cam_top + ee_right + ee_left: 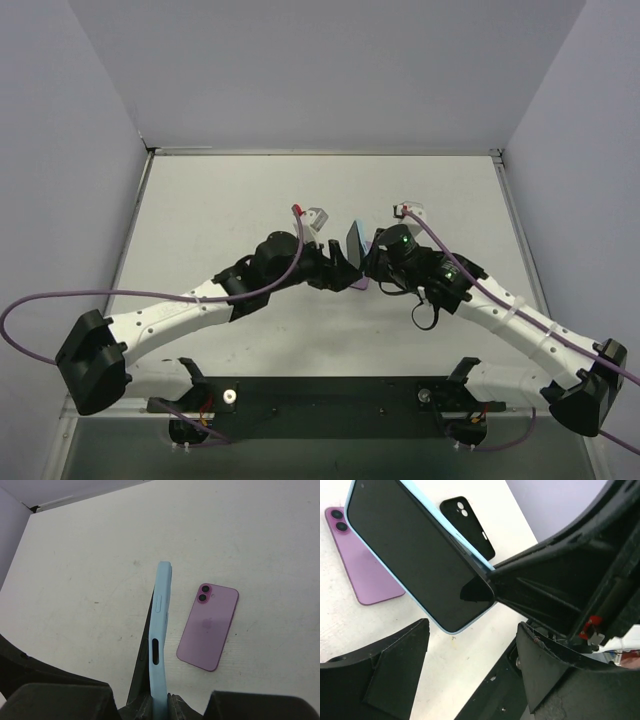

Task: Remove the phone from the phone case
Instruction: Remove the phone case from the phone.

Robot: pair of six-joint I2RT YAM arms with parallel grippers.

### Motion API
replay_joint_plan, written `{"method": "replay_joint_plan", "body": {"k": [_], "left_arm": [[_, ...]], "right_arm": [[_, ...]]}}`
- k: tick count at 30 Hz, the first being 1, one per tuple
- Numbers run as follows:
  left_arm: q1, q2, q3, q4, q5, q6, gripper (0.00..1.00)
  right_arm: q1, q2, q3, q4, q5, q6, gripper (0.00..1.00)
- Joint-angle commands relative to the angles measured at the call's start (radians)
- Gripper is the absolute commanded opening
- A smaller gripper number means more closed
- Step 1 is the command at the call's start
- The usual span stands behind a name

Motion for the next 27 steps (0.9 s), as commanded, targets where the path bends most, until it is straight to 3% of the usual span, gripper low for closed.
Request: {"method": "replay_joint_plan", "body": {"k": [1, 15, 27], "left_arm": [[-0.019, -0.074, -0.060, 0.083, -0.104, 0.089, 0.81], [-0.148, -0.053, -0.006, 0.090, -0.280, 0.262, 0.81], [-0.153, -0.005, 0.035, 0.072, -0.455, 0.277, 0.71]], "right_arm": [[-0.016, -0.006, 0.066, 0.021, -0.007, 0.042, 0.00], [-0.029, 0.041, 0.107, -0.011, -0.067, 0.086, 0.00], [-0.027, 0.024, 0.101, -0.010, -0.090, 0.091, 0.00]]}}
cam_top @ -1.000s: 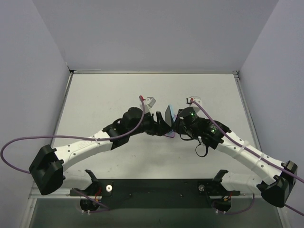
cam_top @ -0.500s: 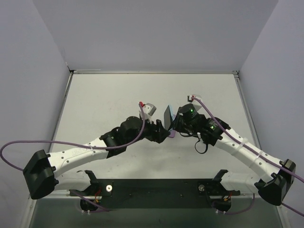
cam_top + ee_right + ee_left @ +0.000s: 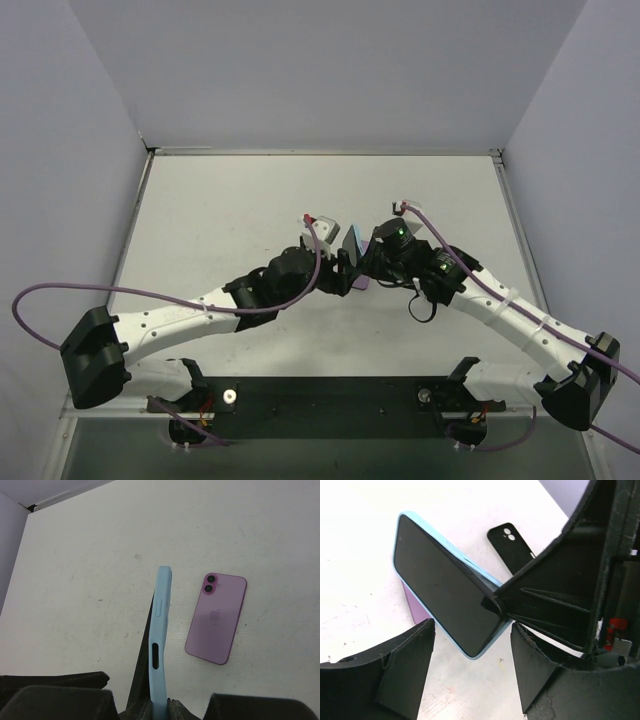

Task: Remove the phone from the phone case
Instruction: Remove the phone case from the phone.

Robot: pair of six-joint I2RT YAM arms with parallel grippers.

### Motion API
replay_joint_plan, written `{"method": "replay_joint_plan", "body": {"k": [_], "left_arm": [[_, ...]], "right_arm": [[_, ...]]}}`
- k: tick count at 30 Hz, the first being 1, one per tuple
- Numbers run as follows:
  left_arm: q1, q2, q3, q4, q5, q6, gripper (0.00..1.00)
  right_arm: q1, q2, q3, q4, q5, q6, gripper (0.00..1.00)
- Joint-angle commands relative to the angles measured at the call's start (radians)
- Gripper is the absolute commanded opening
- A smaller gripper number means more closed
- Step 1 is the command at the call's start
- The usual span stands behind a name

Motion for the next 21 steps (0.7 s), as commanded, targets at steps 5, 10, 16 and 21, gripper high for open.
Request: {"method": "replay_joint_plan", "body": {"k": [5, 10, 16, 21], "left_arm": [[-0.008, 0.042, 0.095, -0.011, -0.110, 0.060, 0.70], [-0.032, 0.068, 0.099, -0.008, -0.161, 0.080, 0.70], [-0.110, 0.141, 0.165, -0.061, -0.352, 0.131, 0.64], [-0.127, 0.165, 0.184, -0.087, -0.455, 0.117, 0.59]], "right_arm": [[0.001, -0.042, 0.059, 0.039, -0.026, 0.017, 0.00], [0.001, -0.063, 0.050, 0.060, -0.058, 0.026, 0.00], [0.001, -0.091, 0.029, 0.126, -0.130, 0.066, 0.00], [0.007, -0.111, 0.027, 0.140, -0.160, 0.075, 0.00]]}}
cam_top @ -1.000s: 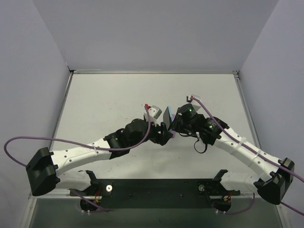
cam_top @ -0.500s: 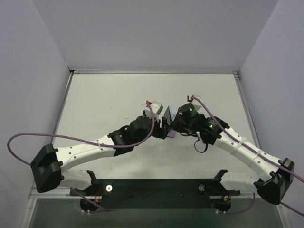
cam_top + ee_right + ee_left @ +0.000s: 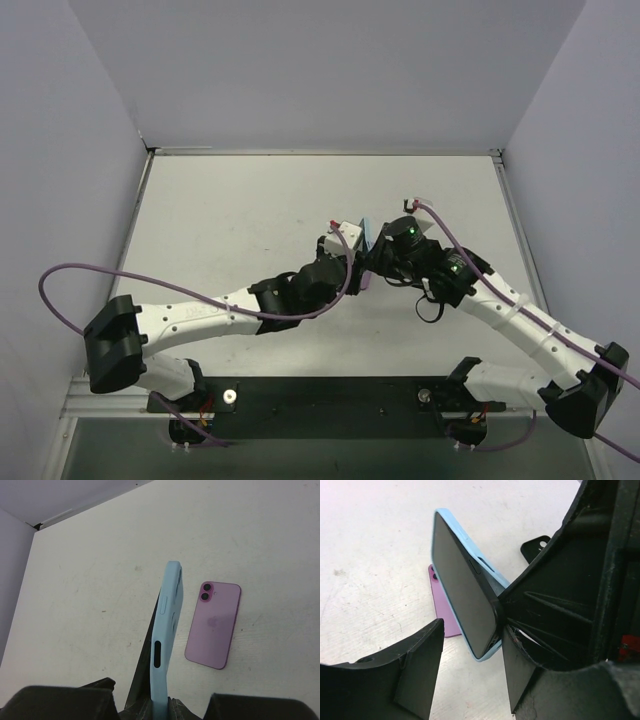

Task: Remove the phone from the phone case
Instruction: Remove the phone case from the phone.

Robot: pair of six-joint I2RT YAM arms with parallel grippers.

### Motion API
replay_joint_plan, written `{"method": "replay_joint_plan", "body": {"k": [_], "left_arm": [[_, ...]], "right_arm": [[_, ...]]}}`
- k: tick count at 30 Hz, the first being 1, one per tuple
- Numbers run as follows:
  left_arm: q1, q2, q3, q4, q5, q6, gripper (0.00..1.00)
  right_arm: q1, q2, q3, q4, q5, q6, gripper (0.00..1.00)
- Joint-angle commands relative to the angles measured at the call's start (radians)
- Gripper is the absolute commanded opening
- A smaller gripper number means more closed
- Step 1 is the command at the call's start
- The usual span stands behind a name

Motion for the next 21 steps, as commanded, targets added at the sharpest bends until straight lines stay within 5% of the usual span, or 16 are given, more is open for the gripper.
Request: {"method": "replay_joint_plan", "body": {"k": [1, 13, 16, 20, 21], "left_arm": [[-0.002, 0.034, 0.043, -0.015, -0.149, 0.000, 0.58], [-0.001, 0.054, 0.075, 0.006, -0.252, 0.006, 0.46], [-0.001, 0.052, 0.077, 0.009, -0.252, -0.008, 0.35], [0.002, 0.041, 0.075, 0.011, -0.243, -0.022, 0.00], [0.008, 0.035, 0.075, 0.006, -0.241, -0.029, 0.00]], "right_arm": [[0.033, -0.069, 0.023, 0.146, -0.160, 0.054, 0.00], [0.038, -0.078, -0.004, 0.204, -0.223, 0.071, 0.00], [0.039, -0.084, -0.013, 0.205, -0.216, 0.073, 0.00], [0.039, -0.092, -0.030, 0.204, -0.194, 0.071, 0.00], [0.039, -0.092, -0.033, 0.202, -0.190, 0.066, 0.00]]}}
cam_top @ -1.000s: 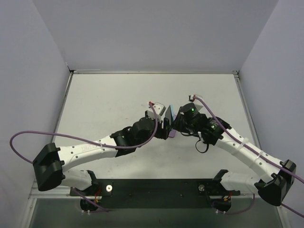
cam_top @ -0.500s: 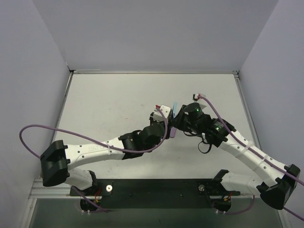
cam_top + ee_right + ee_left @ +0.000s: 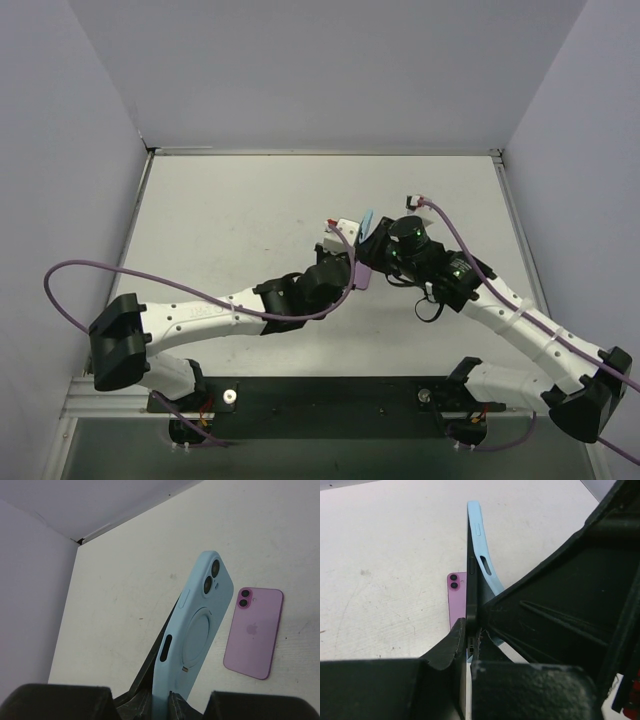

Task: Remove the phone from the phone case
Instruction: Remove the phone case from the phone, then place the phone case at the center of the board.

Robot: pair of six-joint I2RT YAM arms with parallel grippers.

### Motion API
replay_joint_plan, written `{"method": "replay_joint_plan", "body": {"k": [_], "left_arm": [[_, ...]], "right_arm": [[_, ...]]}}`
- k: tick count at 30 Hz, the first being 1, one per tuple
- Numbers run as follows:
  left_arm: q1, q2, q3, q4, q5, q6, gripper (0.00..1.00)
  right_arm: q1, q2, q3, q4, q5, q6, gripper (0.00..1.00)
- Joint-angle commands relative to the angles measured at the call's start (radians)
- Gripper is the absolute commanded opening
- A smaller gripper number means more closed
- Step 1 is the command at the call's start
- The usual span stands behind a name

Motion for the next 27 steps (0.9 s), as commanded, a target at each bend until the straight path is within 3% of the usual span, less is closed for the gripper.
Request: {"method": "replay_joint_plan", "body": {"k": [1, 6, 15, 27], "left_arm": [[0.041, -0.005, 0.030, 0.004, -0.055, -0.030, 0.00], [0.084, -0.097, -0.005, -0.007, -0.024, -0.082, 0.00], [0.234, -0.298, -0.137, 0.042, 0.140, -0.248, 0.00], [0.341, -0.361, -0.171, 0.007, 0.197, -0.297, 0.00]], "right_arm": [[0.038, -0.058, -0.001, 0.036, -0.125, 0.009, 0.00], [0.038, -0.082, -0.053, -0.064, -0.001, -0.017, 0.00], [0.027, -0.141, -0.198, -0.137, 0.045, -0.022, 0.00], [0.013, -0.125, -0.192, -0.136, 0.086, -0.042, 0.00]]}}
